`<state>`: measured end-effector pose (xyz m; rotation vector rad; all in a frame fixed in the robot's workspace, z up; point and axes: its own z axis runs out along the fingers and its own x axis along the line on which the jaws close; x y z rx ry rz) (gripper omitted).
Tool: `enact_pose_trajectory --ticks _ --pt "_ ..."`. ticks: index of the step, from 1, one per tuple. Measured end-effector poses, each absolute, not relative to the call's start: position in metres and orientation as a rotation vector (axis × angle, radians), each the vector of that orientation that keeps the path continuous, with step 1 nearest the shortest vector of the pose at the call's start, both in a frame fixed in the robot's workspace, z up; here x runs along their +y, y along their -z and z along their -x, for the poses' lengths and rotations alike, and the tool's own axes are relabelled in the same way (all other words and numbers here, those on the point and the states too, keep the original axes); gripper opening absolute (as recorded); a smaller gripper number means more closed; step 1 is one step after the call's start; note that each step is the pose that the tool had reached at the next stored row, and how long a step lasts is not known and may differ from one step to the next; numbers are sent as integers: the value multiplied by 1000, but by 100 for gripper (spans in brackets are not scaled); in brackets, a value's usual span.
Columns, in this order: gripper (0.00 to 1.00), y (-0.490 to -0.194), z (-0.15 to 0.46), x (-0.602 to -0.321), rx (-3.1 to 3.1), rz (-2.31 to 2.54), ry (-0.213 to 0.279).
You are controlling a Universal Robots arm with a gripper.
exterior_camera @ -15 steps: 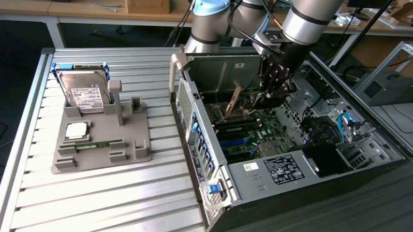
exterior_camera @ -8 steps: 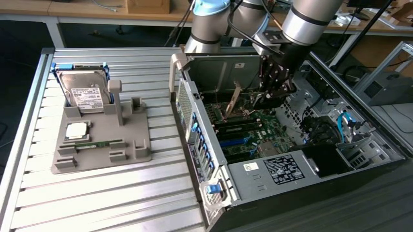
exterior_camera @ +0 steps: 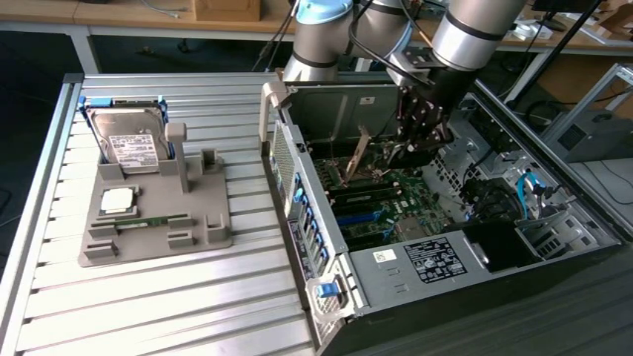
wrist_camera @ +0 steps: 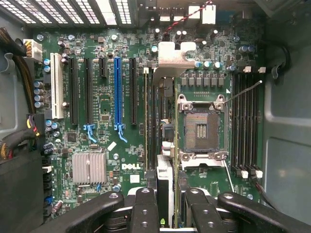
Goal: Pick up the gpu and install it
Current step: 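Insert the gpu into the slot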
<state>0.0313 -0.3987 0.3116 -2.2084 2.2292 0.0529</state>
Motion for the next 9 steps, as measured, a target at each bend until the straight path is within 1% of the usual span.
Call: enact_pose_trajectory --ticks 9 --pt "27 -311 -31 -404 2229 2208 -53"
